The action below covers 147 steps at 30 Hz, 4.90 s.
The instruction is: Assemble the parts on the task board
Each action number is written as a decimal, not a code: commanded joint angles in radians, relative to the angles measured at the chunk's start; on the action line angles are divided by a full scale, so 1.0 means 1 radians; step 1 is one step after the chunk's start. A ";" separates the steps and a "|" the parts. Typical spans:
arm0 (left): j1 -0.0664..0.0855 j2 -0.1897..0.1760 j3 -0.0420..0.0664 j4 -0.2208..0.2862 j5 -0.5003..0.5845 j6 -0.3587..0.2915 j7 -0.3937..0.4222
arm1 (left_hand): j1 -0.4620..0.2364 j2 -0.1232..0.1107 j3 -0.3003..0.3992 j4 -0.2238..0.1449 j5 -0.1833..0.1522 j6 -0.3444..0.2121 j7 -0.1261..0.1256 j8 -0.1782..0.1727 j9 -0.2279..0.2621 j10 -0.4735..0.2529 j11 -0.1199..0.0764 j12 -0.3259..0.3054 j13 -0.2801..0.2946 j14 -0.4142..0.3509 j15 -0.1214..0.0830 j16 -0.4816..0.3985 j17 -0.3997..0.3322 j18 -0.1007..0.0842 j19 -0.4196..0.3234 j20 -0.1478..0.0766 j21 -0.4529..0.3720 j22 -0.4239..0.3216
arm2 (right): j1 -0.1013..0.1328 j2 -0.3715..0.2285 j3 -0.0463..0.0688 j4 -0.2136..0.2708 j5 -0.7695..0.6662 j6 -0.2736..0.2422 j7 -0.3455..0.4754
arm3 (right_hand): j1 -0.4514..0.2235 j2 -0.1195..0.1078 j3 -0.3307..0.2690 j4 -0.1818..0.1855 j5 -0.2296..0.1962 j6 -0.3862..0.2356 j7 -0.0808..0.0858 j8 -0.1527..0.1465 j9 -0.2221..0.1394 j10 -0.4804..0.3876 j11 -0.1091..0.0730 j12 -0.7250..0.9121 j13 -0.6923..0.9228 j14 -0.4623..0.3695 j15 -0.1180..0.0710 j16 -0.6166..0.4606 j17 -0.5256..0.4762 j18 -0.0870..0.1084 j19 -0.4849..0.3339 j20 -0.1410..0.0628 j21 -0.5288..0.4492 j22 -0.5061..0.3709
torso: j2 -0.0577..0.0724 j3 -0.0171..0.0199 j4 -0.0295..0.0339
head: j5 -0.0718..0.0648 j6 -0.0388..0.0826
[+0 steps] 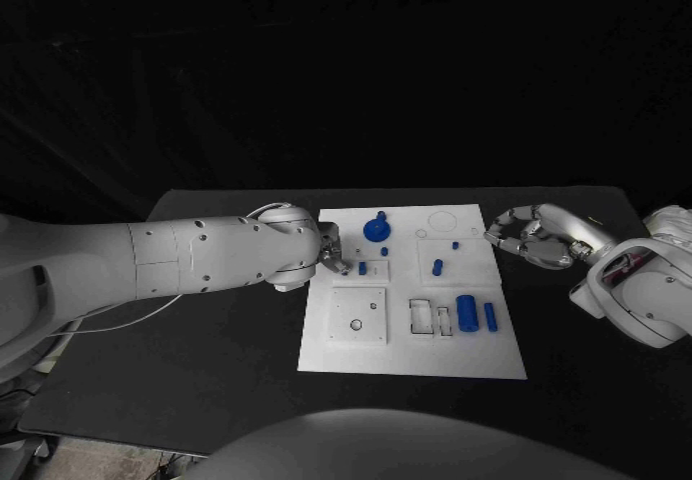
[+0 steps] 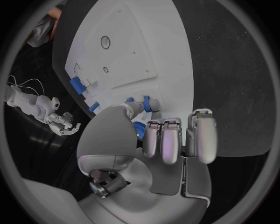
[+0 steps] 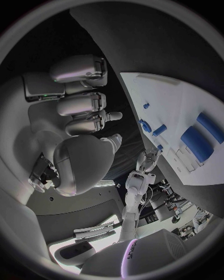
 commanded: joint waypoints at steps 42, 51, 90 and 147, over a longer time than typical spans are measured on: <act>-0.039 -0.010 -0.007 0.014 0.016 -0.006 0.012 | -0.171 0.054 -0.262 0.044 -0.103 -0.049 0.040 -0.124 -0.107 0.102 0.040 -0.004 0.263 0.105 0.034 0.002 0.263 -0.010 0.015 0.034 -0.018 0.214 | -0.002 -0.001 0.000 -0.001 -0.005 0.005 0.000 | 0.016 0.000 -0.003 -0.005 0.006 -0.006 0.000 -0.001 -0.002 0.107 0.006 0.004 0.263 0.106 0.005 0.003 0.264 0.013 0.025 0.006 -0.007 0.227 | 0.001 -0.0001 -0.0001 | 0.000 0.000; -0.039 -0.016 -0.007 0.014 0.023 -0.008 0.017 | -0.173 0.055 -0.288 0.042 -0.083 -0.042 0.041 -0.139 -0.132 0.102 0.042 -0.004 0.263 0.105 0.036 0.002 0.263 -0.010 0.015 0.037 -0.019 0.214 | -0.002 -0.002 0.000 0.000 -0.005 0.007 -0.002 | 0.016 0.000 -0.003 -0.005 0.006 -0.006 0.000 -0.001 -0.002 0.107 0.006 0.004 0.263 0.106 0.005 0.003 0.264 0.013 0.025 0.006 -0.007 0.227 | 0.001 -0.0001 0.0000 | -0.002 0.000; 0.062 -0.126 0.008 0.115 0.075 0.015 -0.009 | -0.235 0.057 -0.383 0.043 -0.024 0.012 0.033 -0.136 -0.200 0.102 0.035 -0.004 0.263 0.105 0.031 0.002 0.263 -0.010 0.016 0.033 -0.019 0.214 | -0.002 -0.003 0.000 -0.001 -0.006 0.013 -0.012 | 0.020 0.001 -0.002 -0.006 0.008 -0.005 0.000 -0.001 -0.003 0.107 0.006 0.004 0.263 0.106 0.005 0.003 0.264 0.013 0.025 0.006 -0.006 0.227 | -0.001 0.0002 -0.0003 | -0.011 0.000; 0.149 0.135 0.009 -0.225 0.251 0.439 -0.119 | -0.010 0.113 -0.539 0.040 0.190 0.047 0.020 -0.128 -0.269 0.102 0.025 -0.004 0.263 0.105 0.023 0.002 0.263 -0.013 0.024 0.026 -0.007 0.218 | -0.003 0.009 0.000 -0.004 -0.005 0.003 0.004 | 0.021 0.001 -0.002 -0.004 0.008 -0.002 0.000 0.002 -0.004 0.107 0.006 0.004 0.263 0.106 0.005 0.003 0.264 0.011 0.032 0.006 0.000 0.230 | 0.001 -0.0004 0.0006 | -0.008 0.000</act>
